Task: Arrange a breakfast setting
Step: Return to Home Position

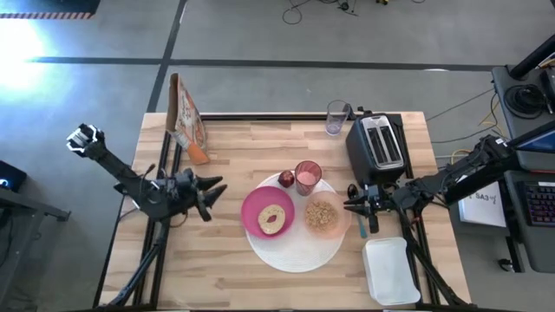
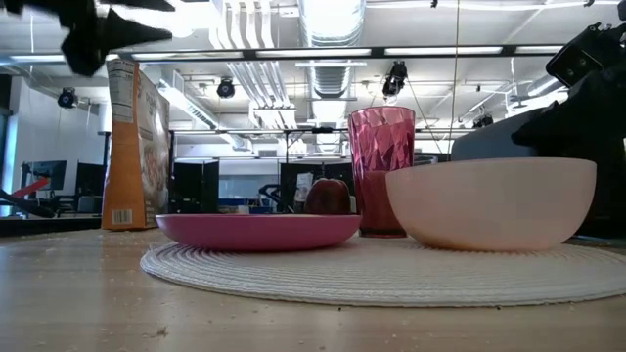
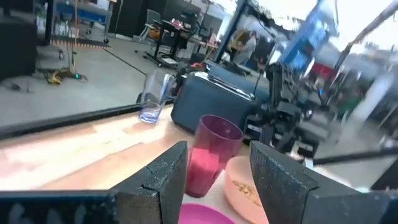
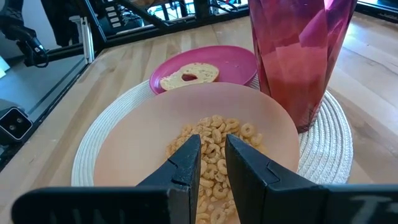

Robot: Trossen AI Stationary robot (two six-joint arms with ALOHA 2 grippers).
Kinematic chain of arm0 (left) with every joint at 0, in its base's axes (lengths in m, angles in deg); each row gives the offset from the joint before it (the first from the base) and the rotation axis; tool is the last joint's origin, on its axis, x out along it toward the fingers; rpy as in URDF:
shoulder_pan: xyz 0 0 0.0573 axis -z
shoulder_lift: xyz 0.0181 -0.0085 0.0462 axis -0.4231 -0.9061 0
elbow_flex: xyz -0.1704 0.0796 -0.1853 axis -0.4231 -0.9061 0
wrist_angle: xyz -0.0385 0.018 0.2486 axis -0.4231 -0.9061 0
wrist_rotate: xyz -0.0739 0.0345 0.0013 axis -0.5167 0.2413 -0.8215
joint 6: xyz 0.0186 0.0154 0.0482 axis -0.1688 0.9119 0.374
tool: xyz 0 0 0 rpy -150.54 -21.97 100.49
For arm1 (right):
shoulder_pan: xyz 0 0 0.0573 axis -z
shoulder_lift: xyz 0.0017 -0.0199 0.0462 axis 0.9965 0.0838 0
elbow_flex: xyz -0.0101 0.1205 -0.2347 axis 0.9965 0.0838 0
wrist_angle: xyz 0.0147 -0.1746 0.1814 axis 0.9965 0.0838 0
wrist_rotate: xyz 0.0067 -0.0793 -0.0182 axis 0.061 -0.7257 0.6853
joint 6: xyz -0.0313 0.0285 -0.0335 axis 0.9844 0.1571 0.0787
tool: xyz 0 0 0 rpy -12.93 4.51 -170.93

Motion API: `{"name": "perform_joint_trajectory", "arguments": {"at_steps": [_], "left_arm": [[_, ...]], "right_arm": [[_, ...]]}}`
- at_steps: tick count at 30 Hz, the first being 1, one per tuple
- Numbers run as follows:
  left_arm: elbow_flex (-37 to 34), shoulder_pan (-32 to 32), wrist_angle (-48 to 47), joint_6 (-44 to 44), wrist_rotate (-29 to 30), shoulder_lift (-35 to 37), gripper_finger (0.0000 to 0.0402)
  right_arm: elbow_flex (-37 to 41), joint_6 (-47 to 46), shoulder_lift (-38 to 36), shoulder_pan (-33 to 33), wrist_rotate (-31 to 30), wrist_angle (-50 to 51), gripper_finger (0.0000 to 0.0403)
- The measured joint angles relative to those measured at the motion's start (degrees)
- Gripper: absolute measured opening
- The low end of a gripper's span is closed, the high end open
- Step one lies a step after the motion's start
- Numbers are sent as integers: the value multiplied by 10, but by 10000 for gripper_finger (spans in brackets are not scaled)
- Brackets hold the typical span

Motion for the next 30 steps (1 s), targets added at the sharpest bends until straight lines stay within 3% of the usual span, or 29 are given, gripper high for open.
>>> {"name": "perform_joint_trajectory", "arguments": {"at_steps": [4,9,18,30], "left_arm": [[-85,-18,70,-7,-23,63,158],[-143,-52,86,-7,-69,135,158],[-188,-110,83,43,-157,235,158],[-241,-133,55,49,-177,331,158]], "right_arm": [[0,0,0,0,0,0,63],[0,0,0,0,0,0,63],[0,0,0,0,0,0,63],[0,0,0,0,0,0,63]]}}
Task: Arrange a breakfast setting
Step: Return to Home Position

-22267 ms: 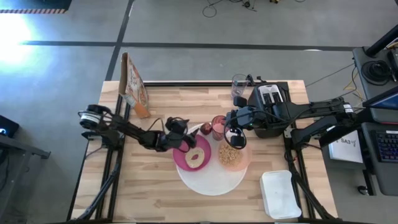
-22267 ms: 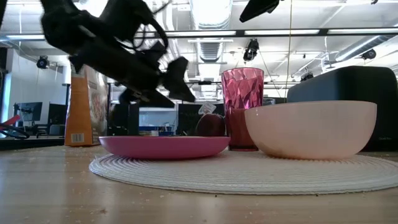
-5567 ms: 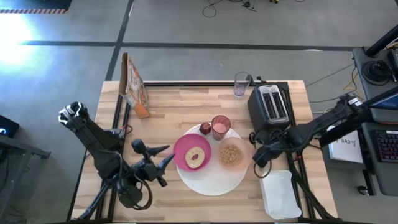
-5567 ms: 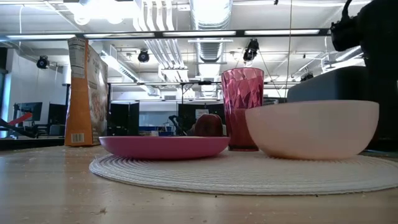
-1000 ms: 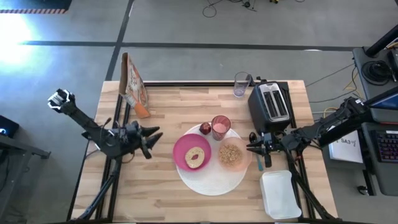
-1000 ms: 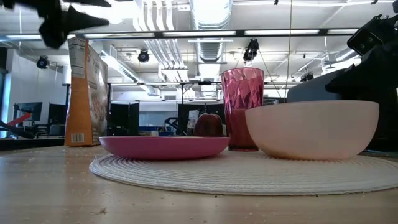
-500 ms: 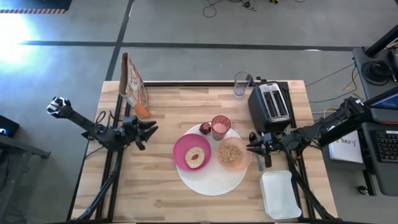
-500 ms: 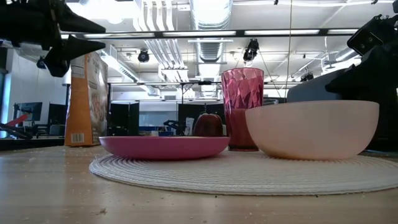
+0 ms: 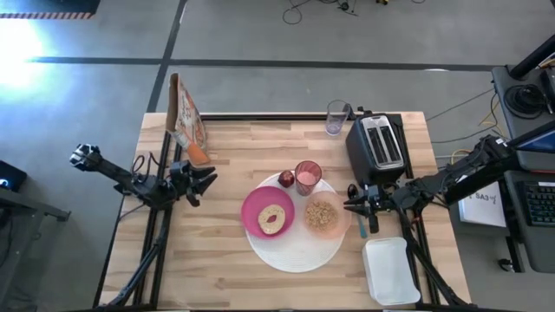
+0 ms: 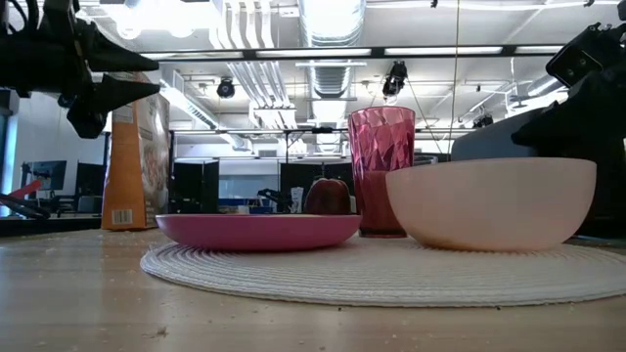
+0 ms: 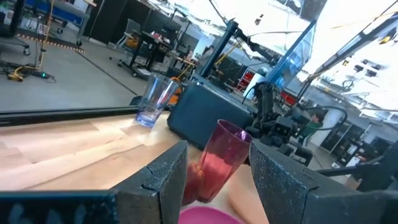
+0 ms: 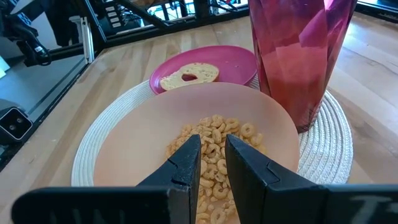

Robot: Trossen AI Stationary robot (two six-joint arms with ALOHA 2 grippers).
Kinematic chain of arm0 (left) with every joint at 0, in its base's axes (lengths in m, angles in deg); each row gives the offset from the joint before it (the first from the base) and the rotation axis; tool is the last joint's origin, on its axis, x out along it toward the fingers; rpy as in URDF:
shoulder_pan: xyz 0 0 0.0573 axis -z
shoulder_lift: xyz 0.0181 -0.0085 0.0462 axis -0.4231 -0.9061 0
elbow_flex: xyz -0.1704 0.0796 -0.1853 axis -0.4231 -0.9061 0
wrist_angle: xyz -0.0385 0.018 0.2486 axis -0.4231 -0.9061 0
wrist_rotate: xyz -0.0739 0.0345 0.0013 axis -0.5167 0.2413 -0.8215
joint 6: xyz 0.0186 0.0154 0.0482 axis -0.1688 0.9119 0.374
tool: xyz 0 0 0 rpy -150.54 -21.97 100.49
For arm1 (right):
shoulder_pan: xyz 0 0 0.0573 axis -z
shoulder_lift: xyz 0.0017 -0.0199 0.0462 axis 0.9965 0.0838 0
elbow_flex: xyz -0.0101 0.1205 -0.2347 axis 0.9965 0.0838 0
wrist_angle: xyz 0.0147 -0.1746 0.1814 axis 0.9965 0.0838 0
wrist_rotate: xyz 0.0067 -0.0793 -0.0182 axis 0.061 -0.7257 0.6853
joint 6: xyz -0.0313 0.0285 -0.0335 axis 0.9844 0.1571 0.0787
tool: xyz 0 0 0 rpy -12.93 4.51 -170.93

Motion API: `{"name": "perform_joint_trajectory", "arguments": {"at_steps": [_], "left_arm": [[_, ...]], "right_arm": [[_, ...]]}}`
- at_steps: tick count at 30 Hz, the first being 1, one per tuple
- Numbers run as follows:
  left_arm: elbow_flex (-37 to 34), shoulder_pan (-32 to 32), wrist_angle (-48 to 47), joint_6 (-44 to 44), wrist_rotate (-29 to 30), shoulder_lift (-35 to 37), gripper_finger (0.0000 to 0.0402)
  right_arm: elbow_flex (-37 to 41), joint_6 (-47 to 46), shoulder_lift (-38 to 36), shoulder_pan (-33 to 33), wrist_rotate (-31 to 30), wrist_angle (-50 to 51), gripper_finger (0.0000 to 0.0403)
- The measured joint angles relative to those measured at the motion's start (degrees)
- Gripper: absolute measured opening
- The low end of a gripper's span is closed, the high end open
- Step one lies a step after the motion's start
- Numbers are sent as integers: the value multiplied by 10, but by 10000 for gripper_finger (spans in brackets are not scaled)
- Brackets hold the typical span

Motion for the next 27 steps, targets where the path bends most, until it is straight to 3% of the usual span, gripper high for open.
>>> {"name": "perform_joint_trajectory", "arguments": {"at_steps": [7,12,27], "left_arm": [[0,-3,-14,10,1,46,158],[-1,-4,-13,-48,7,62,158],[2,-4,-14,-9,21,26,158]], "right_arm": [[0,0,0,0,0,0,63],[0,0,0,0,0,0,63],[0,0,0,0,0,0,63]]}}
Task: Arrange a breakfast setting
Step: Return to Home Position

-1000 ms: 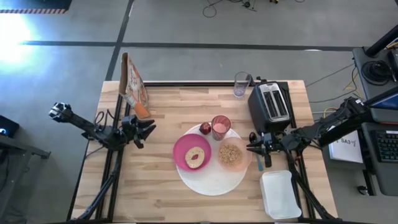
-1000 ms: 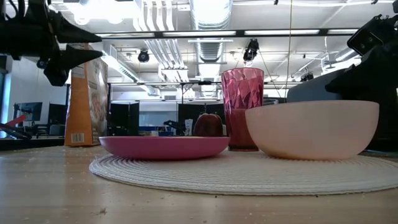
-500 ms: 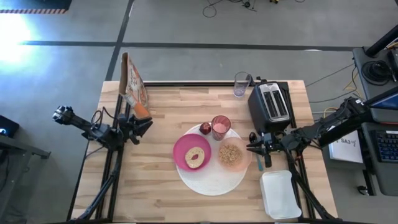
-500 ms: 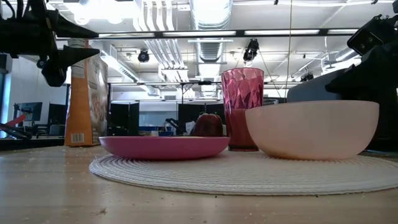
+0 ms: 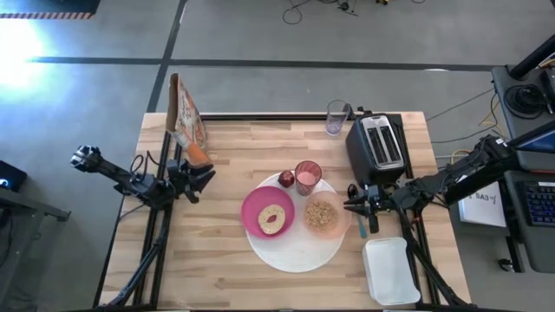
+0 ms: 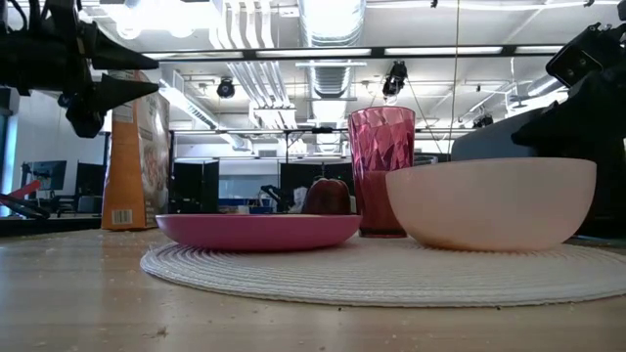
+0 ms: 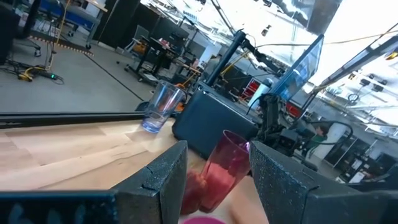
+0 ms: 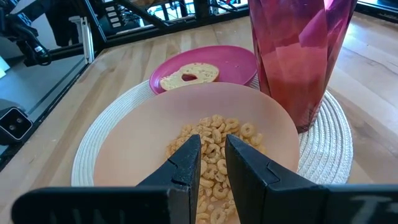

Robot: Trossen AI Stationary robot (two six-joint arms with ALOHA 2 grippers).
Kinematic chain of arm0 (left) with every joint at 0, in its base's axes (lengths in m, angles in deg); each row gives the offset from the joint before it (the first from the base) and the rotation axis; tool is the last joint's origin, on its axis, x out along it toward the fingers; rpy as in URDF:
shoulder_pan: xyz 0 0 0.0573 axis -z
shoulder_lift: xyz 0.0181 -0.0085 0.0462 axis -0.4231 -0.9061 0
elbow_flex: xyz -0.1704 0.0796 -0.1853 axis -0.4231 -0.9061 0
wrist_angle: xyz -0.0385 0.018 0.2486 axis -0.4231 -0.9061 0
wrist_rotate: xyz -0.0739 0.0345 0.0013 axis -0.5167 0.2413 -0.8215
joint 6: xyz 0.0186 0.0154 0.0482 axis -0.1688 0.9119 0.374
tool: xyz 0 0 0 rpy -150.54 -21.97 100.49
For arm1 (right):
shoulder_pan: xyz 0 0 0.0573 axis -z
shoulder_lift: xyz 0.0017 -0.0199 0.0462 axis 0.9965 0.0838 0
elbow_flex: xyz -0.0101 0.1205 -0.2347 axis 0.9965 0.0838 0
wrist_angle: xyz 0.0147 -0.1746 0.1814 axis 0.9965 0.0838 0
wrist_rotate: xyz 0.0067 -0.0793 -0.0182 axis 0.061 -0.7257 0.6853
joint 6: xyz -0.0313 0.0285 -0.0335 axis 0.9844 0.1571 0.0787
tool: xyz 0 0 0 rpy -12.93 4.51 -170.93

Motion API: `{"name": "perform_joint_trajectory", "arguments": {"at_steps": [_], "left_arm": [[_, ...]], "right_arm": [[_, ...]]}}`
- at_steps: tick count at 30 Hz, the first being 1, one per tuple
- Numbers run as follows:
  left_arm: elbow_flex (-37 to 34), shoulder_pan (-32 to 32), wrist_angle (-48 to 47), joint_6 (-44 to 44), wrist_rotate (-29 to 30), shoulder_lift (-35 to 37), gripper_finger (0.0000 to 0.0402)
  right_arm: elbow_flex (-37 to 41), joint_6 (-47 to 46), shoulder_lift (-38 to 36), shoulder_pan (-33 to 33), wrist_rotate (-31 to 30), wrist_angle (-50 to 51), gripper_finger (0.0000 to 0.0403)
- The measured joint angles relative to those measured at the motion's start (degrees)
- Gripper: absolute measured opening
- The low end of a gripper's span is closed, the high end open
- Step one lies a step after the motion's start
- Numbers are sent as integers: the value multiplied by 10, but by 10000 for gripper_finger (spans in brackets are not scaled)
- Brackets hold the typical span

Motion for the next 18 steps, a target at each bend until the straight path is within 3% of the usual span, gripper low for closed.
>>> {"name": "perform_joint_trajectory", "arguments": {"at_steps": [5,18], "left_arm": [[0,2,-1,0,0,2,158],[1,2,0,0,0,91,158]], "right_arm": [[0,0,0,0,0,0,63],[0,0,0,0,0,0,63]]}}
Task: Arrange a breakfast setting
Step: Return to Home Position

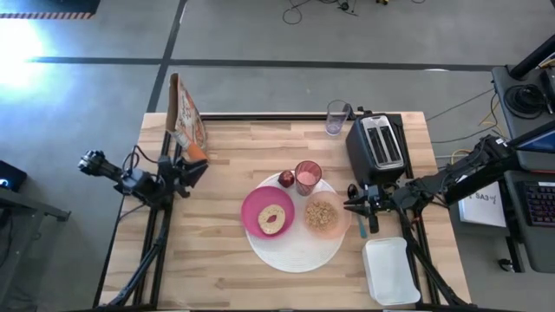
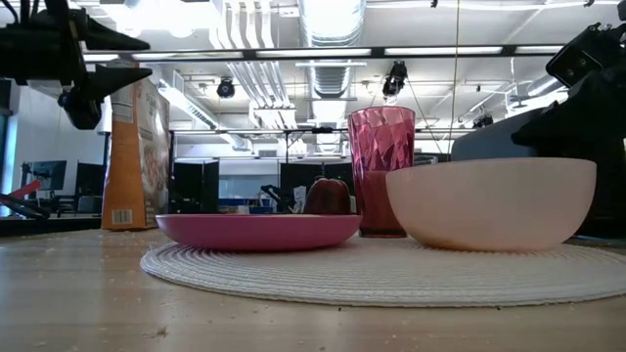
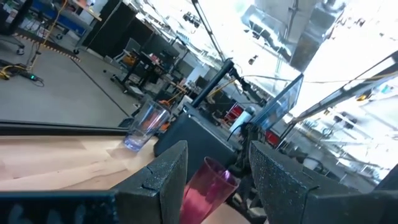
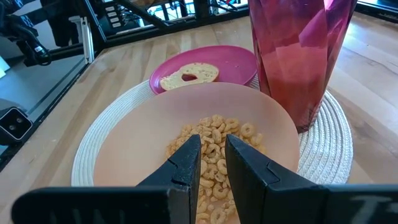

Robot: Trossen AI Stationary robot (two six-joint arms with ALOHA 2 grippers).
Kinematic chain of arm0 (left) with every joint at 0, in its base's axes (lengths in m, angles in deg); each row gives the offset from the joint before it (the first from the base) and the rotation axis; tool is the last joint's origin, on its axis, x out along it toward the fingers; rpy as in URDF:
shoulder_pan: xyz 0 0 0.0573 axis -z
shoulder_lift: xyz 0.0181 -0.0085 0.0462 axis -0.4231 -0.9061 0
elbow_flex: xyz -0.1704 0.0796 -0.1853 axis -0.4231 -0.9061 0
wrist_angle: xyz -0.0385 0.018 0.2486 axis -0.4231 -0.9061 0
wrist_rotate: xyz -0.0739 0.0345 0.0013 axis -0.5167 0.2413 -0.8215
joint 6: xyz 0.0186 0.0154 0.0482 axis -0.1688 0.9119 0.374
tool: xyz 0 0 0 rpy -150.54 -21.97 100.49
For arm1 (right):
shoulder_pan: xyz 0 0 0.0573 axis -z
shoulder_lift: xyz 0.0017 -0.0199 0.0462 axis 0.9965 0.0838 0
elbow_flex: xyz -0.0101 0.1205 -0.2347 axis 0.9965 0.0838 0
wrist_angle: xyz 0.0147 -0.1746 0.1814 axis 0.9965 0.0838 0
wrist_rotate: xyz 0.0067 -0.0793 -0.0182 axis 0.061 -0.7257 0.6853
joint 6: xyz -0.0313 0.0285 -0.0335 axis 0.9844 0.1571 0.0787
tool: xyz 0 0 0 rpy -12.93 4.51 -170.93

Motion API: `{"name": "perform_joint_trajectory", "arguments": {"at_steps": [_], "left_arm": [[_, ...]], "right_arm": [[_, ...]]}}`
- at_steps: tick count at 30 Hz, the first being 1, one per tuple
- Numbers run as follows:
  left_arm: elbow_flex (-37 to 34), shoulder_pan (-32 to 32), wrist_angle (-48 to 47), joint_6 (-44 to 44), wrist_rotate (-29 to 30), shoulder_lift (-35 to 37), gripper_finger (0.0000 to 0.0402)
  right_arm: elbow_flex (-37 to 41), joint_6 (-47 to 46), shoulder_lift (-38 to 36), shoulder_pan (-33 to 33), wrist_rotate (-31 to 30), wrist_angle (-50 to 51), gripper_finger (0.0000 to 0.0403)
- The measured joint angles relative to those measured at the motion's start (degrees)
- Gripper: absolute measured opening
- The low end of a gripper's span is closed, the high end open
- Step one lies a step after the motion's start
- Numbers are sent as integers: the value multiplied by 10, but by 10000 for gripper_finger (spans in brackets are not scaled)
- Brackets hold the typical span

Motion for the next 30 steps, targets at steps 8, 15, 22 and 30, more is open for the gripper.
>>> {"name": "perform_joint_trajectory", "arguments": {"at_steps": [8,15,22,30], "left_arm": [[0,0,0,0,0,16,158],[0,0,0,0,0,11,158],[0,0,0,0,0,3,158],[0,0,0,0,0,-7,158]], "right_arm": [[0,0,0,0,0,0,63],[0,0,0,0,0,0,63],[0,0,0,0,0,0,63],[0,0,0,0,0,0,63]]}}
